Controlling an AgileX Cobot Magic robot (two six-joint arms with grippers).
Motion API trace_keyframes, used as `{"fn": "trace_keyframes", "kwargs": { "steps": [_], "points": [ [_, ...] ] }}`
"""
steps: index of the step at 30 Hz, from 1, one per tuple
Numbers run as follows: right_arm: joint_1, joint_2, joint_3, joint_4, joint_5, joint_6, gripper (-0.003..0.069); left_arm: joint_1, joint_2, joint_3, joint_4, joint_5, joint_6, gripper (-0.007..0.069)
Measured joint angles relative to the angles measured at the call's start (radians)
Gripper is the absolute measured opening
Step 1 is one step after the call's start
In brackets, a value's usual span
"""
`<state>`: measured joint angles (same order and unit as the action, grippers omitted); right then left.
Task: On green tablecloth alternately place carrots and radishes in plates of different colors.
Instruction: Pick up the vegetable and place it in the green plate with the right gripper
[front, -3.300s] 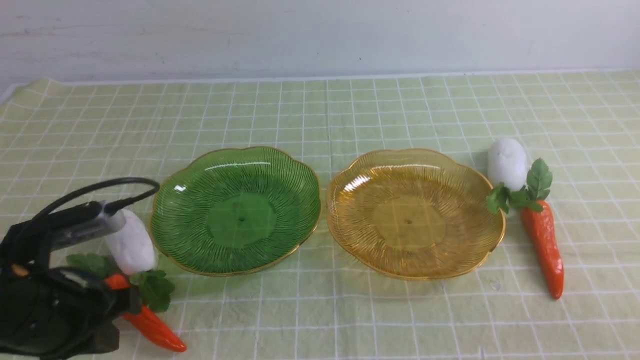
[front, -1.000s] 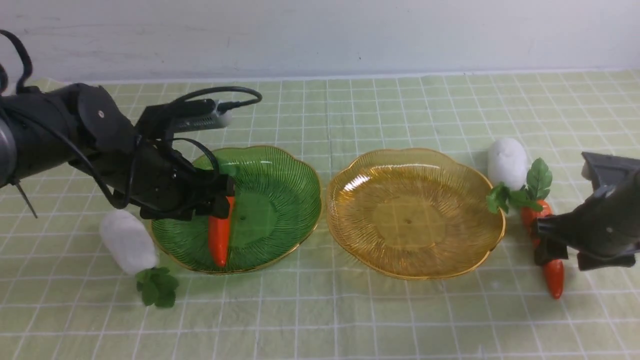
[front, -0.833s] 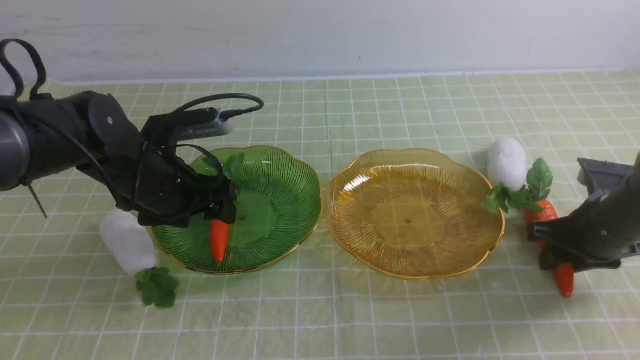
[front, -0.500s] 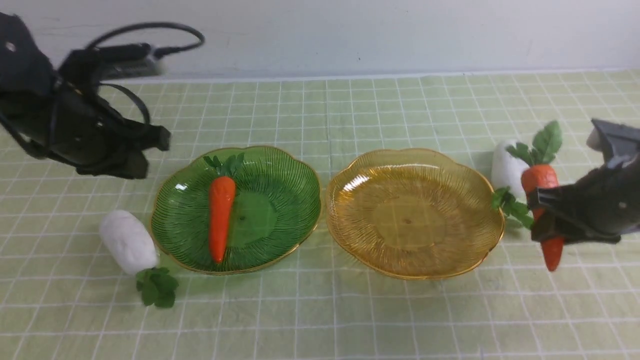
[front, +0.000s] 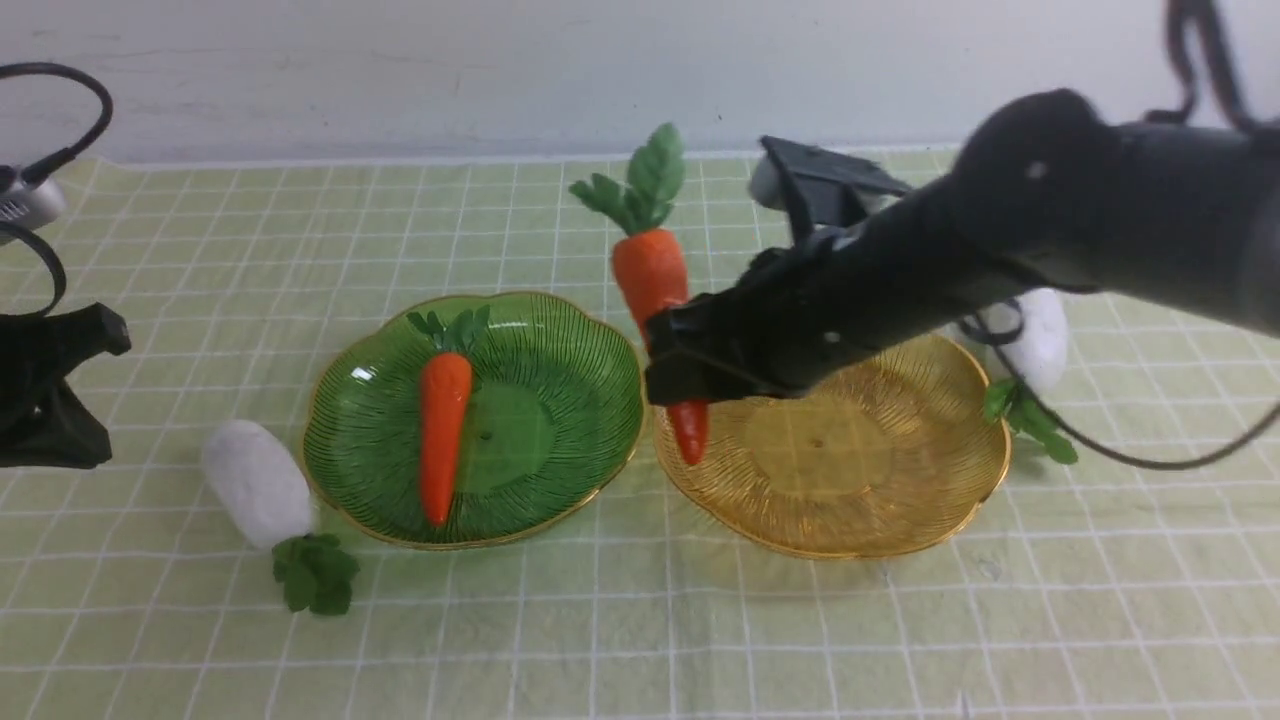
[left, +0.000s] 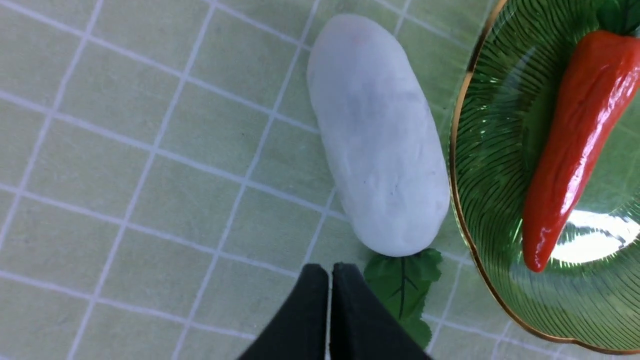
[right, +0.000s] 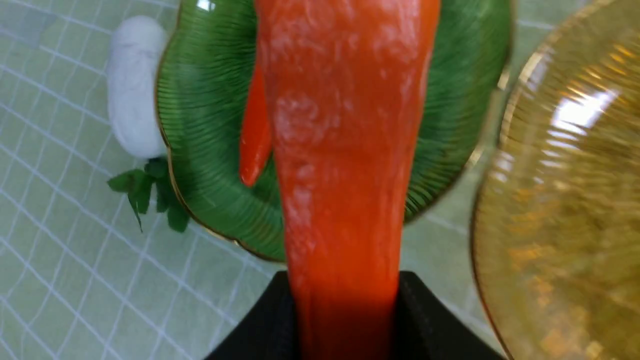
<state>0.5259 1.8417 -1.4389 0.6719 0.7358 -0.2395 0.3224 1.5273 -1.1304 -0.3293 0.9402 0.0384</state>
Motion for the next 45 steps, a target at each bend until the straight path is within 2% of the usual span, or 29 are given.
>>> {"fn": "trace_keyframes", "kwargs": {
  "steps": [2, 5, 6, 7, 8, 9, 10, 11, 12, 13, 17, 21, 25, 31, 35, 36, 37, 42, 45],
  "points": [
    [0.025, 0.104, -0.1, 0.007, 0.009, 0.025, 0.0209, -0.005, 0.018, 0.001, -0.011, 0.002, 0.013, 0.0003],
    [0.04, 0.227, -0.244, 0.014, 0.049, 0.048, 0.0209, -0.019, 0.046, 0.001, -0.029, 0.004, 0.063, 0.0057],
    [0.04, 0.274, -0.289, 0.016, 0.071, 0.054, 0.0209, -0.027, 0.056, 0.001, -0.035, 0.006, 0.081, 0.0099],
    [0.04, 0.289, -0.306, 0.016, 0.085, 0.056, 0.0209, -0.028, 0.058, 0.001, -0.037, 0.006, 0.084, 0.0099],
    [0.04, 0.341, -0.366, 0.017, 0.122, 0.066, 0.0228, -0.04, 0.072, 0.001, -0.05, 0.007, 0.101, 0.018],
    [0.04, 0.362, -0.398, 0.017, 0.139, 0.069, 0.0247, -0.047, 0.08, 0.001, -0.056, 0.007, 0.11, 0.0228],
    [0.04, 0.371, -0.404, 0.017, 0.148, 0.07, 0.0259, -0.048, 0.083, 0.001, -0.058, 0.007, 0.113, 0.0238],
    [0.04, 0.399, -0.448, 0.014, 0.18, 0.073, 0.0334, -0.055, 0.096, 0.001, -0.063, 0.006, 0.115, 0.0321],
    [0.04, 0.404, -0.452, 0.014, 0.187, 0.073, 0.0334, -0.055, 0.098, 0.001, -0.063, 0.004, 0.115, 0.0331],
    [0.04, 0.411, -0.473, 0.014, 0.201, 0.073, 0.0402, -0.059, 0.11, 0.001, -0.066, -0.007, 0.116, 0.0413],
    [0.031, 0.412, -0.536, 0.012, 0.278, 0.069, 0.0568, -0.064, 0.154, 0.001, -0.084, -0.071, 0.116, 0.0573],
    [0.017, 0.41, -0.602, -0.013, 0.395, 0.057, 0.0619, -0.065, 0.213, 0.001, -0.11, -0.181, 0.113, 0.0642],
    [0.011, 0.41, -0.653, -0.028, 0.471, 0.057, 0.0613, -0.065, 0.261, -0.008, -0.156, -0.236, 0.11, 0.0645],
    [0.011, 0.41, -0.704, -0.062, 0.497, 0.056, 0.058, -0.065, 0.36, -0.045, -0.255, -0.286, 0.107, 0.0642],
    [0.01, 0.403, -0.72, -0.135, 0.501, 0.069, 0.0519, -0.065, 0.399, -0.057, -0.258, -0.288, 0.101, 0.0538],
    [0.009, 0.389, -0.72, -0.194, 0.507, 0.087, 0.0456, -0.062, 0.398, -0.064, -0.235, -0.279, 0.083, 0.0486],
    [0.007, 0.387, -0.72, -0.21, 0.507, 0.092, 0.0448, -0.06, 0.397, -0.066, -0.231, -0.277, 0.081, 0.0486],
    [-0.082, 0.276, -0.705, -0.466, 0.512, 0.176, 0.0123, -0.017, 0.327, -0.15, -0.123, -0.145, 0.072, 0.0486],
    [-0.152, 0.226, -0.682, -0.532, 0.512, 0.223, 0.0027, -0.023, 0.257, -0.208, -0.129, -0.083, 0.093, 0.0486]
  ]
}}
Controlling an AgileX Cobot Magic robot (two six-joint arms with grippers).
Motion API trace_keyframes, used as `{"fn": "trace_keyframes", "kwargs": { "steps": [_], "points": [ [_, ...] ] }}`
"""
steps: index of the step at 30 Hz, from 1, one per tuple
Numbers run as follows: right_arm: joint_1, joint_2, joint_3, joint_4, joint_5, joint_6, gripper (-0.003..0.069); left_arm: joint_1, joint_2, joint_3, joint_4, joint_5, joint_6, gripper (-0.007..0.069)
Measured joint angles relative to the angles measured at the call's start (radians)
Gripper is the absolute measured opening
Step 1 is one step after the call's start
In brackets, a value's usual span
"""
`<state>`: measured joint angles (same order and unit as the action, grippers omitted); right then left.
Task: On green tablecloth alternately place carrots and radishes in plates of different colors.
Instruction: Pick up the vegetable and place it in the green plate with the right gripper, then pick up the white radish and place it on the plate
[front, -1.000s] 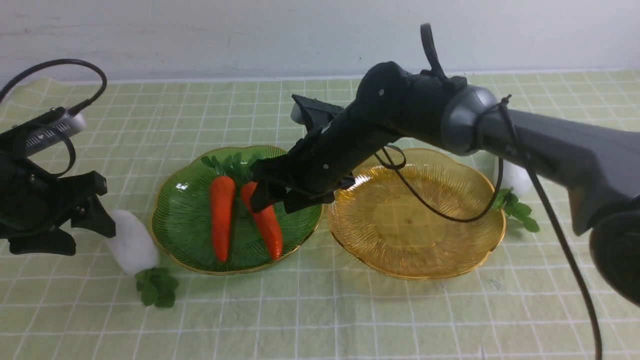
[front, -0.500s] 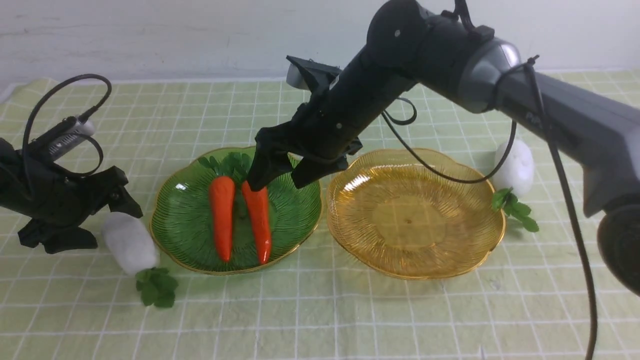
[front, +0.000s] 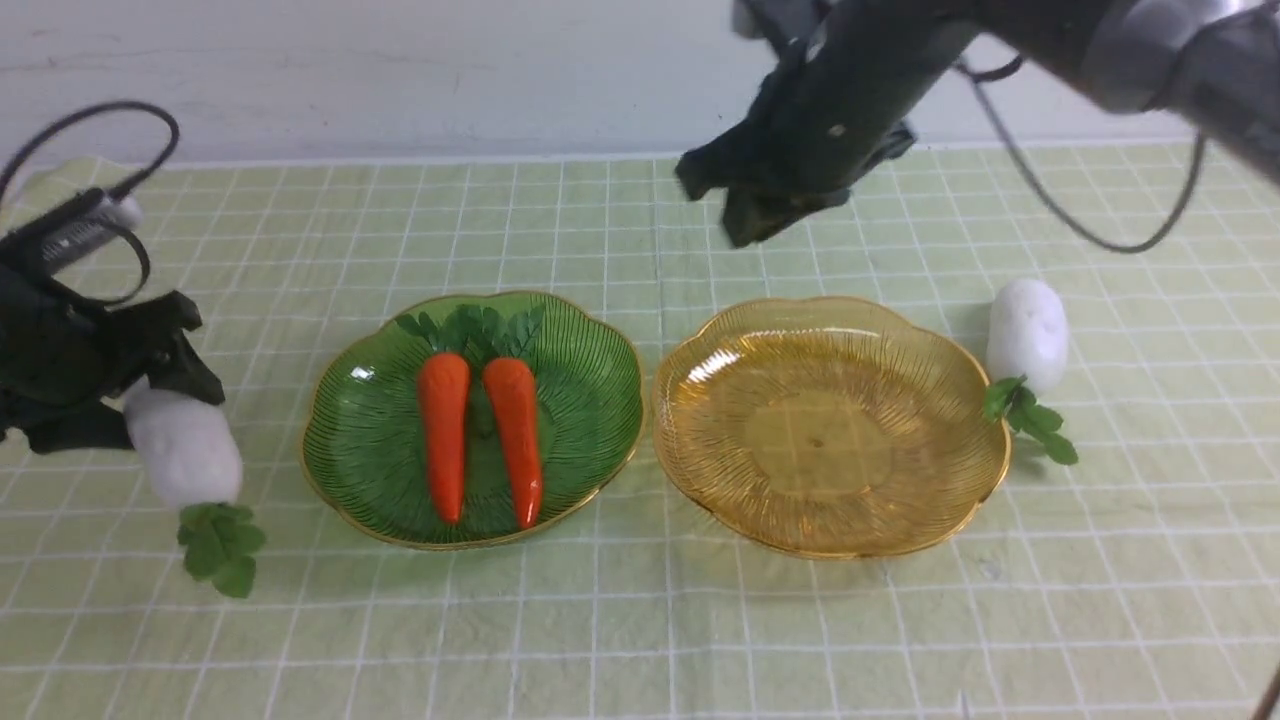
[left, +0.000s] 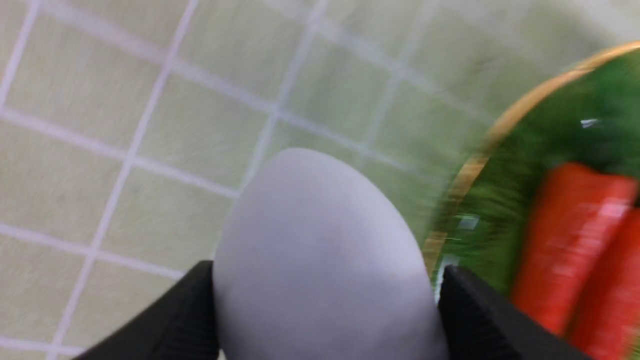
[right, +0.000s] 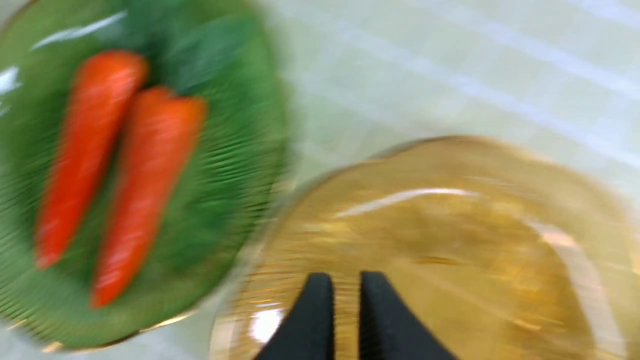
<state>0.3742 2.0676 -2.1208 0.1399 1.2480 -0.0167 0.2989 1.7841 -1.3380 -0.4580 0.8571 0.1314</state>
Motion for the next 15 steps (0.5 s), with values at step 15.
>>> {"fn": "trace_keyframes", "kwargs": {
  "steps": [15],
  "points": [
    [-0.431, 0.041, 0.144, 0.104, 0.003, 0.047, 0.0123, -0.605, 0.045, -0.226, -0.251, -0.049, 0.188, 0.0486]
  ]
}}
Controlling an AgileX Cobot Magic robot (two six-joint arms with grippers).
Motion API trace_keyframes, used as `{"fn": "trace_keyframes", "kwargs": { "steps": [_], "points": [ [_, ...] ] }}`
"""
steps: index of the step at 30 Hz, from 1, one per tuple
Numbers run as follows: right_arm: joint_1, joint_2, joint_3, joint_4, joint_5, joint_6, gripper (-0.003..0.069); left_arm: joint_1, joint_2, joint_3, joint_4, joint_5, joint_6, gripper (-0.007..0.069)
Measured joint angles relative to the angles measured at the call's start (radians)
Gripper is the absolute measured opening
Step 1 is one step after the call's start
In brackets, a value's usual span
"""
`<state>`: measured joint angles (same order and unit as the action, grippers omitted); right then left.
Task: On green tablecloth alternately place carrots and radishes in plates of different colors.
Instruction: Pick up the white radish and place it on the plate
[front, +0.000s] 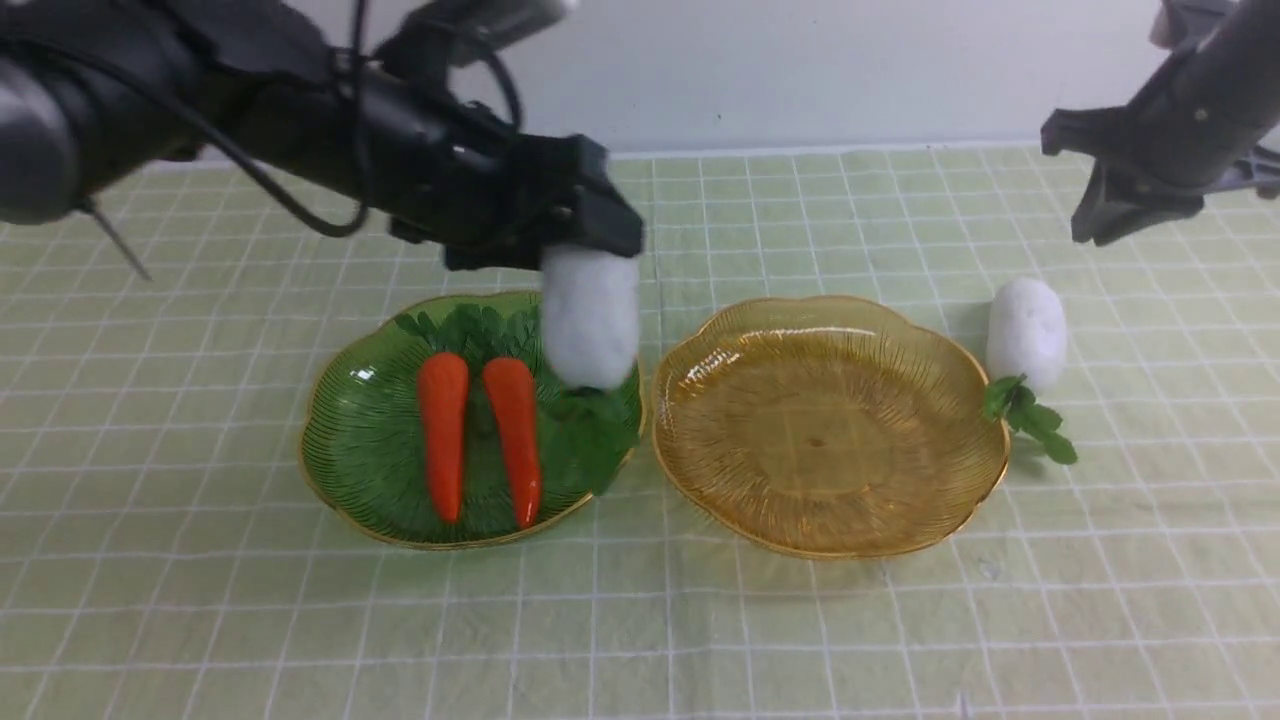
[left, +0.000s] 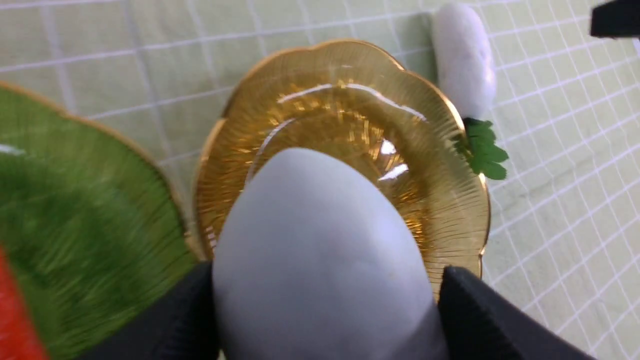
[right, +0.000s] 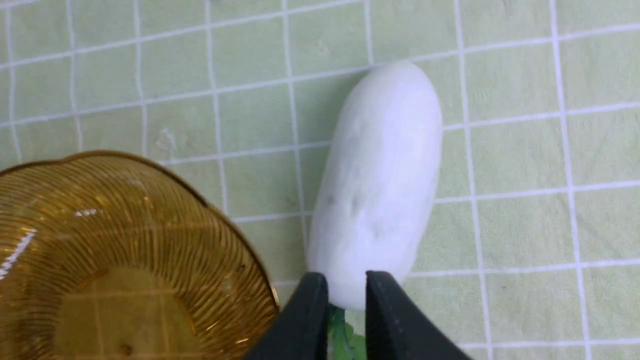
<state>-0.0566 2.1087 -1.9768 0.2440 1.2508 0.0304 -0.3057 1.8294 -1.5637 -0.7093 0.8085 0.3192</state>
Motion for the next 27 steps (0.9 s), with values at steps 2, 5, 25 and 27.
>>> {"fn": "trace_keyframes", "kwargs": {
  "steps": [2, 5, 25, 27],
  "points": [
    [-0.02, 0.041, 0.0, 0.032, -0.005, -0.004, 0.0217, -0.048, 0.053, -0.026, -0.004, -0.04, 0.004, 0.0486],
    [-0.027, 0.09, 0.0, 0.053, -0.008, -0.008, 0.0353, -0.092, 0.133, -0.056, -0.008, -0.085, -0.005, 0.0486],
    [-0.059, 0.202, -0.067, 0.143, -0.023, -0.048, 0.0472, -0.069, 0.199, -0.167, -0.02, 0.043, -0.043, 0.0399],
    [-0.083, 0.136, -0.083, 0.186, -0.022, -0.06, 0.0473, -0.035, 0.129, -0.188, 0.052, 0.138, -0.056, 0.0159]
  ]
}}
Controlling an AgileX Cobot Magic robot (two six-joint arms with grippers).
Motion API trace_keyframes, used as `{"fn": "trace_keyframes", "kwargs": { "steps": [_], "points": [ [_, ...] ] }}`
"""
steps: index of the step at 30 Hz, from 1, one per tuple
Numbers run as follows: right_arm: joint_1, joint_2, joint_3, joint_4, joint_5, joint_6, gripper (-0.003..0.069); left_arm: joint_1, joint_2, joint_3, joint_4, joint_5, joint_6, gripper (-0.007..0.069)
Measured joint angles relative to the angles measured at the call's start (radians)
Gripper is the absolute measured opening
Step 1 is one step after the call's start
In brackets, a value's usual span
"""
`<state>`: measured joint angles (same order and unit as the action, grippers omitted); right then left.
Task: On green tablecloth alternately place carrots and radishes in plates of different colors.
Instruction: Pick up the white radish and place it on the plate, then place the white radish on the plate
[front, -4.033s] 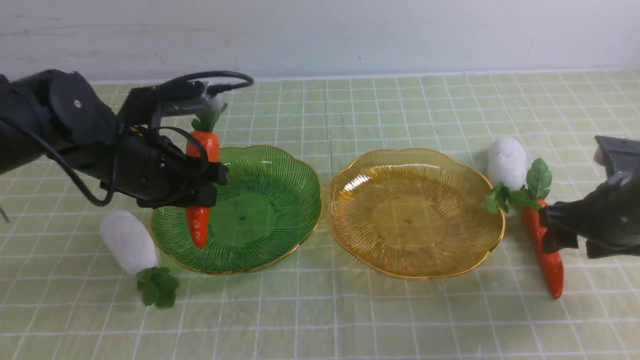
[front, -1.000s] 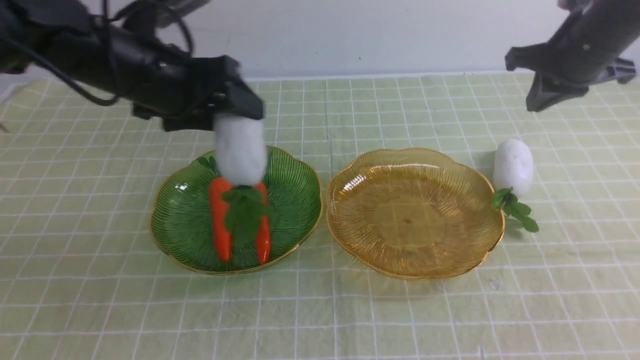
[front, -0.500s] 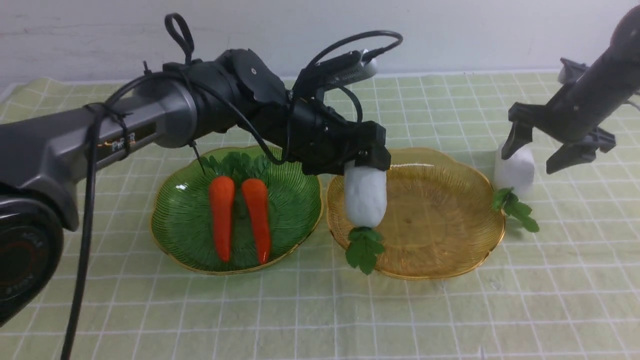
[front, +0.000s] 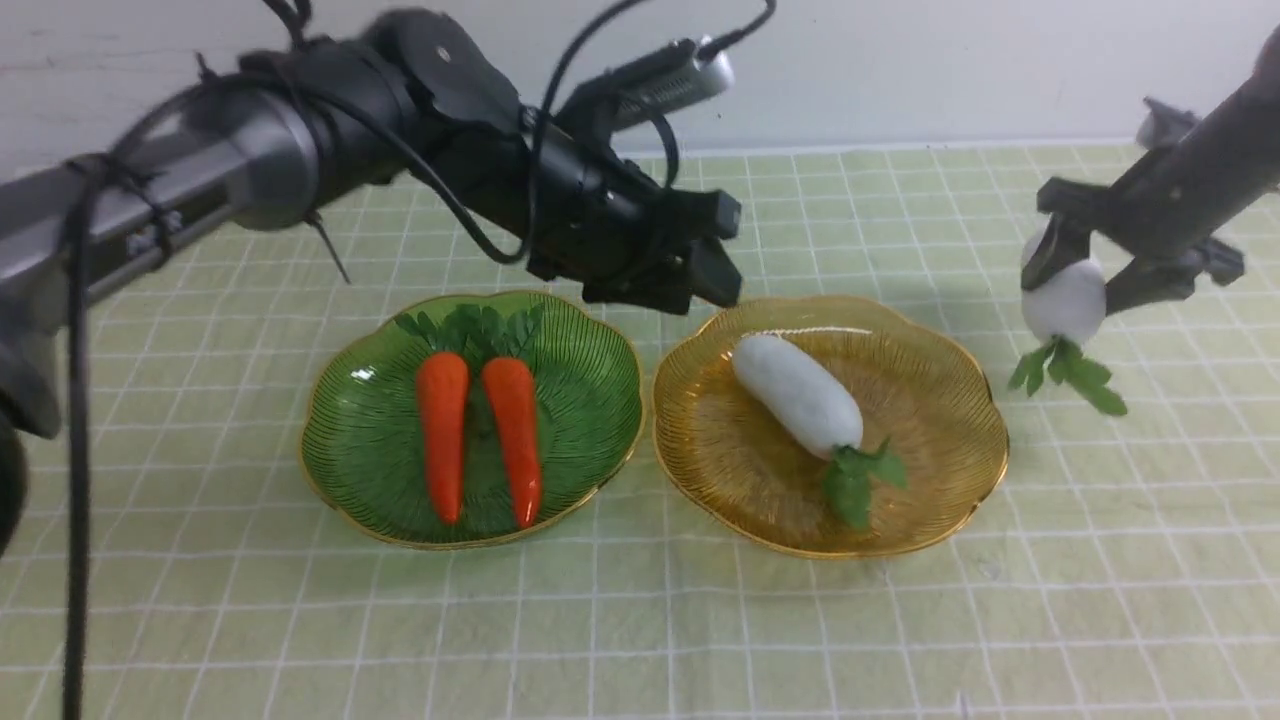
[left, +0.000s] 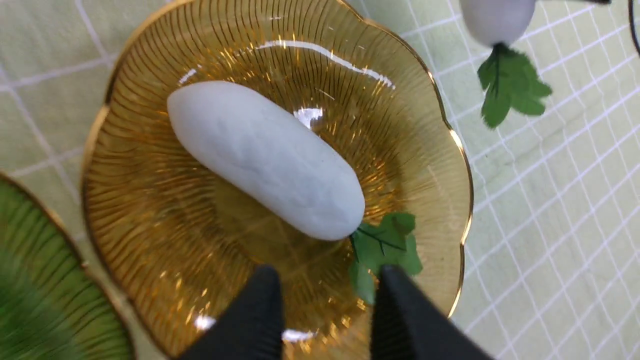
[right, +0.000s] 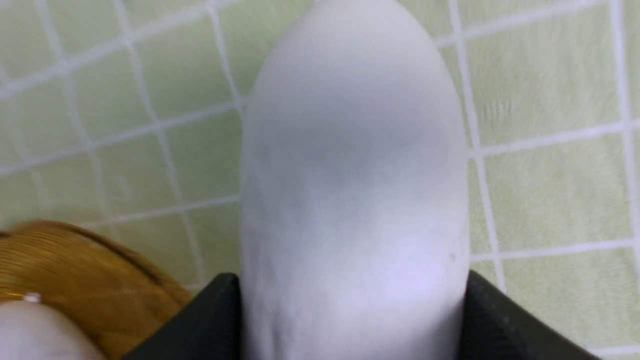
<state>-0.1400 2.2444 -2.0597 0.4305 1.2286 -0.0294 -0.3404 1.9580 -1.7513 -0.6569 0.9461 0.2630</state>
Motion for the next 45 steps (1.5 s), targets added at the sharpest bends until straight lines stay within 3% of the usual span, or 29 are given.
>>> {"fn": "trace_keyframes", "kwargs": {
  "steps": [1, 4, 7, 13, 17, 22, 25, 30, 36, 43, 44, 45],
  "points": [
    [-0.005, -0.041, -0.005, 0.027, 0.0, -0.013, 0.0473, 0.016, -0.041, -0.005, 0.042, 0.041, -0.002, 0.0072],
    [0.014, -0.162, -0.018, 0.089, 0.001, -0.037, 0.0473, 0.038, -0.14, -0.007, 0.143, 0.09, -0.028, 0.0008],
    [0.071, -0.223, -0.026, 0.099, 0.005, -0.045, 0.0473, 0.039, -0.226, -0.005, 0.227, 0.132, -0.064, -0.0005],
    [0.252, -0.225, 0.031, -0.055, 0.017, -0.047, 0.0473, 0.039, -0.436, 0.105, 0.364, 0.222, -0.098, -0.0008],
    [0.323, -0.178, 0.145, -0.103, 0.02, 0.004, 0.0473, 0.039, -0.66, 0.312, 0.413, 0.234, -0.13, -0.0008],
    [0.326, -0.144, 0.173, -0.122, 0.019, 0.029, 0.0492, 0.039, -0.85, 0.44, 0.408, 0.236, -0.164, -0.0008],
    [0.326, -0.138, 0.175, -0.156, 0.014, 0.041, 0.0601, 0.039, -1.055, 0.537, 0.406, 0.216, -0.173, -0.0008],
    [0.326, -0.188, 0.175, -0.16, 0.015, 0.035, 0.064, 0.039, -1.229, 0.6, 0.434, 0.195, -0.193, -0.0008],
    [0.326, -0.41, 0.182, -0.159, 0.016, 0.003, 0.0468, 0.039, -1.32, 0.642, 0.47, 0.201, -0.235, -0.0008],
    [0.326, -0.925, 0.274, -0.16, 0.019, -0.019, 0.0076, 0.039, -1.355, 0.706, 0.508, 0.206, -0.251, -0.0008],
    [0.326, -0.925, 0.274, -0.16, 0.019, -0.02, 0.0067, 0.039, -1.355, 0.709, 0.508, 0.204, -0.251, -0.0008],
    [0.326, -1.137, 0.405, -0.16, -0.037, -0.048, 0.0005, 0.039, -1.355, 0.737, 0.508, 0.178, -0.251, -0.0008]
  ]
}}
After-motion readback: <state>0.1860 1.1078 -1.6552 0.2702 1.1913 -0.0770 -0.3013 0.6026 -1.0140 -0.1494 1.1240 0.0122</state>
